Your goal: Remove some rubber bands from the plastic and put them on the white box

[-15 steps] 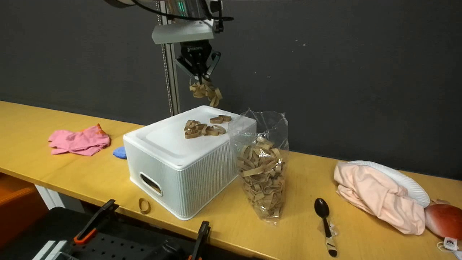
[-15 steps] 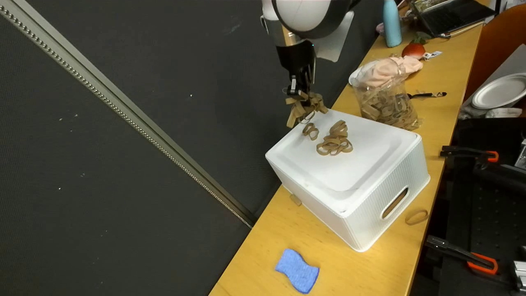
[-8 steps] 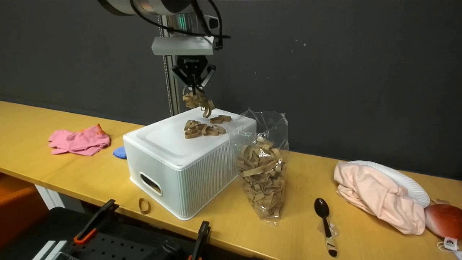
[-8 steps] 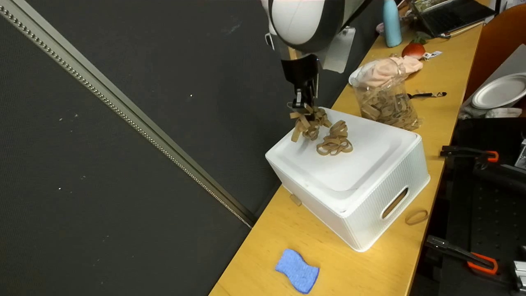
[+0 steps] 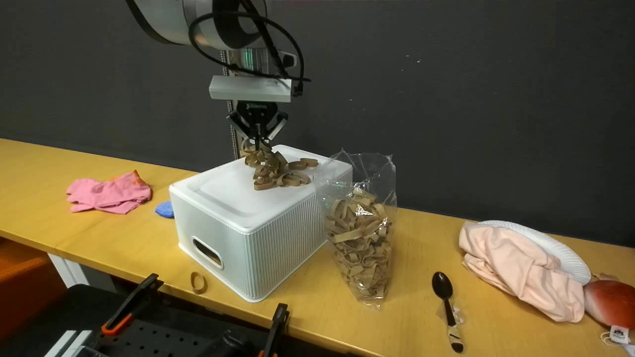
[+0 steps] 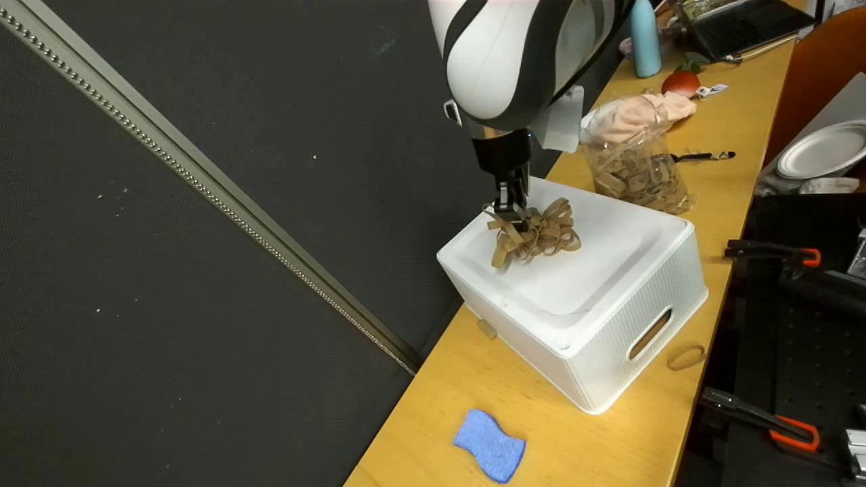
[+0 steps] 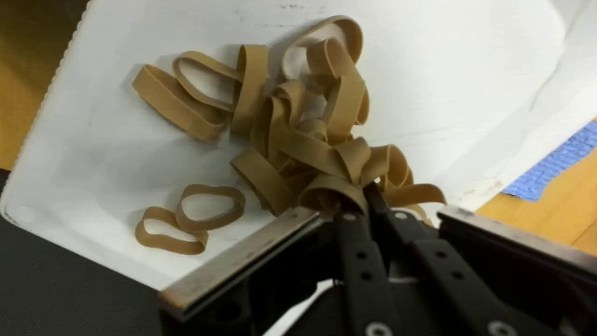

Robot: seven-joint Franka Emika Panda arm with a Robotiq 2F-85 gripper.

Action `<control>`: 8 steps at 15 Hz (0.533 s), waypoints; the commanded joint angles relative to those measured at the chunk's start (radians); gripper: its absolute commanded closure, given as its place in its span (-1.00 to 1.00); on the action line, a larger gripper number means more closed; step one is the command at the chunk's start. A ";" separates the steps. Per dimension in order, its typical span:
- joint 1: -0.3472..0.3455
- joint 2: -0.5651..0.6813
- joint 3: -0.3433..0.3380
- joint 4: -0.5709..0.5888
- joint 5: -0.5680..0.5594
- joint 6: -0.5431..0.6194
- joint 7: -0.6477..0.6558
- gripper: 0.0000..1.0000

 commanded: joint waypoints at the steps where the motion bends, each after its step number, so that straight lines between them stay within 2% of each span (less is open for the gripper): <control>1: -0.017 0.005 0.022 0.018 0.021 -0.024 -0.028 0.34; 8: -0.019 -0.008 0.018 0.021 0.016 -0.037 -0.020 -0.65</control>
